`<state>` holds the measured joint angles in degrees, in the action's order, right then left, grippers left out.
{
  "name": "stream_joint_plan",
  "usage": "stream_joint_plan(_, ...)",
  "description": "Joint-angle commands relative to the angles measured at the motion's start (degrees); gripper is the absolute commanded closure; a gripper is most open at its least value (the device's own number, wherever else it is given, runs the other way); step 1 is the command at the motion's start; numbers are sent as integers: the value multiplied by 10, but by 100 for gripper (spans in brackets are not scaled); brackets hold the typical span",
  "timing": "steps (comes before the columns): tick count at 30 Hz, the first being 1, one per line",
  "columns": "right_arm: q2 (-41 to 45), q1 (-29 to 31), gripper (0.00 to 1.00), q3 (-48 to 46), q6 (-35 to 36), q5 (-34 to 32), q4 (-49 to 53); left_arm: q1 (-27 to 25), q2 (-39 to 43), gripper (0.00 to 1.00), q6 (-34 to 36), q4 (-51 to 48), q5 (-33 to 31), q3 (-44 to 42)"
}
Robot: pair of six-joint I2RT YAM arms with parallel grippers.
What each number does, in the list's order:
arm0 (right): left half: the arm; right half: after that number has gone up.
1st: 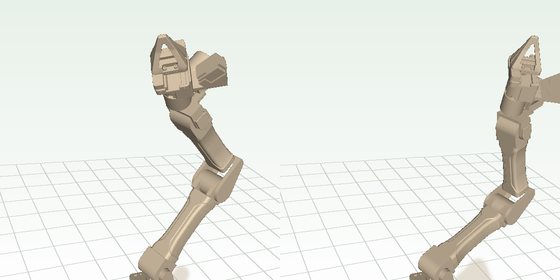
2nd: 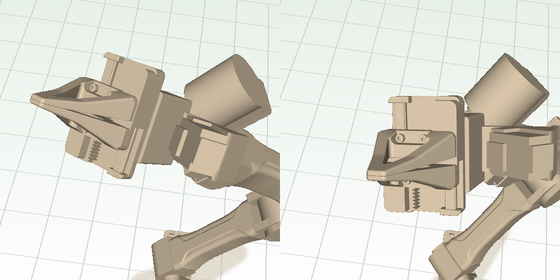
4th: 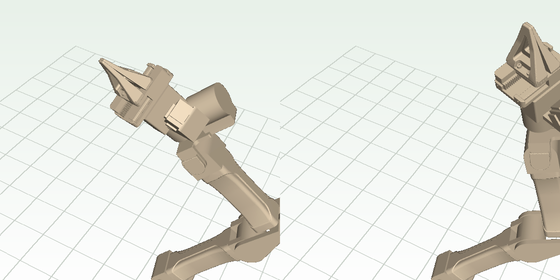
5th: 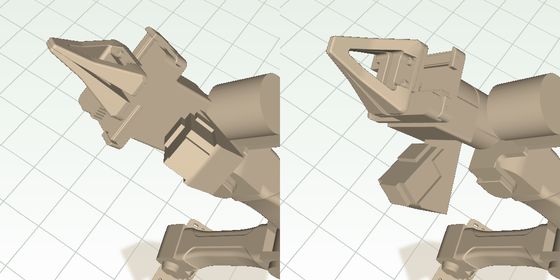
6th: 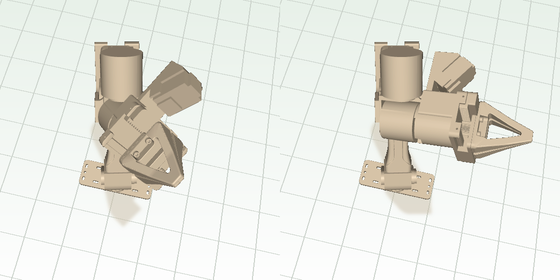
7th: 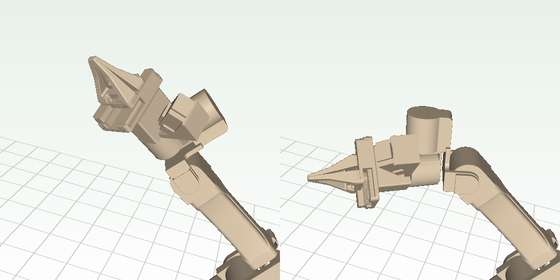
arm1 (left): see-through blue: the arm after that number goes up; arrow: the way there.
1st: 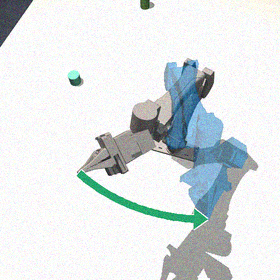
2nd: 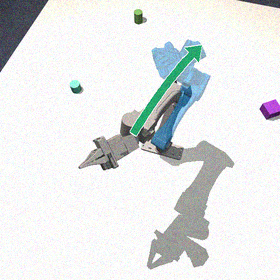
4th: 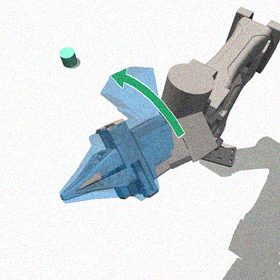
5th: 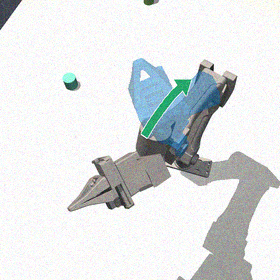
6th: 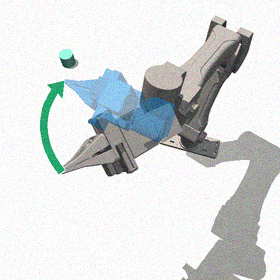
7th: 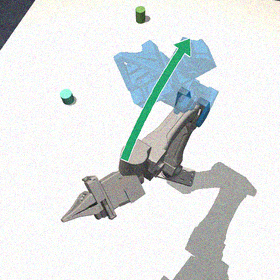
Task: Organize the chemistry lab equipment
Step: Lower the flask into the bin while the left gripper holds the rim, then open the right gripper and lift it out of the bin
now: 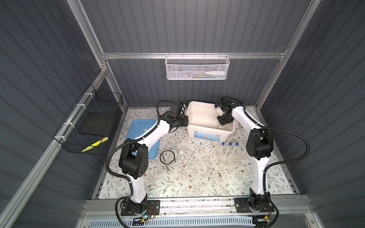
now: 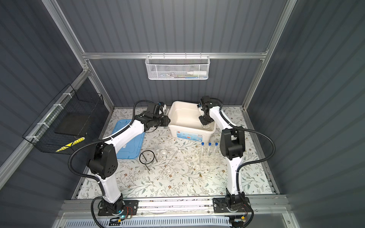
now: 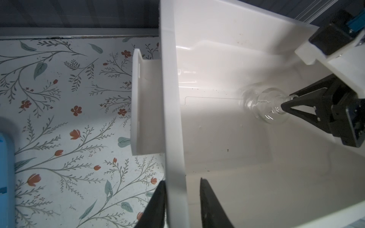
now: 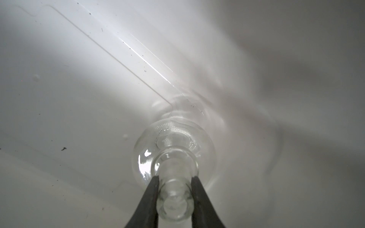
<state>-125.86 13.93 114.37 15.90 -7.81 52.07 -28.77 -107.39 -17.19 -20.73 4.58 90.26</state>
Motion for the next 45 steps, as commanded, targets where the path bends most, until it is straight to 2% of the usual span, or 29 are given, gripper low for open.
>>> stream_joint_plan(1, -21, 1, 74, 18, 22, -4, 9, 1, -13, 69, -2, -11, 15, -3)
stream_joint_plan(9, -29, 0, 57, 37, 30, -15, 1, 1, -13, 67, -2, -11, 15, -4)
stream_joint_plan(23, 2, 1, 52, 19, -9, -34, -19, 1, -8, 66, 2, 1, 18, -16)
stream_joint_plan(28, 44, 3, 41, -9, -36, -20, -45, 1, -3, 64, 5, 11, 22, -19)
stream_joint_plan(32, 78, 6, 33, -24, -56, -2, -59, 1, 6, 53, 8, 18, 16, -25)
stream_joint_plan(37, 117, 13, 18, -45, -62, 1, -80, 1, 44, 29, 10, 40, -12, -53)
stream_joint_plan(43, 154, 24, 11, -61, -72, 20, -94, 1, 79, 4, 19, 25, -61, -70)
stream_joint_plan(45, 169, 33, 10, -71, -64, 27, -103, 1, 89, 0, 19, 25, -76, -79)
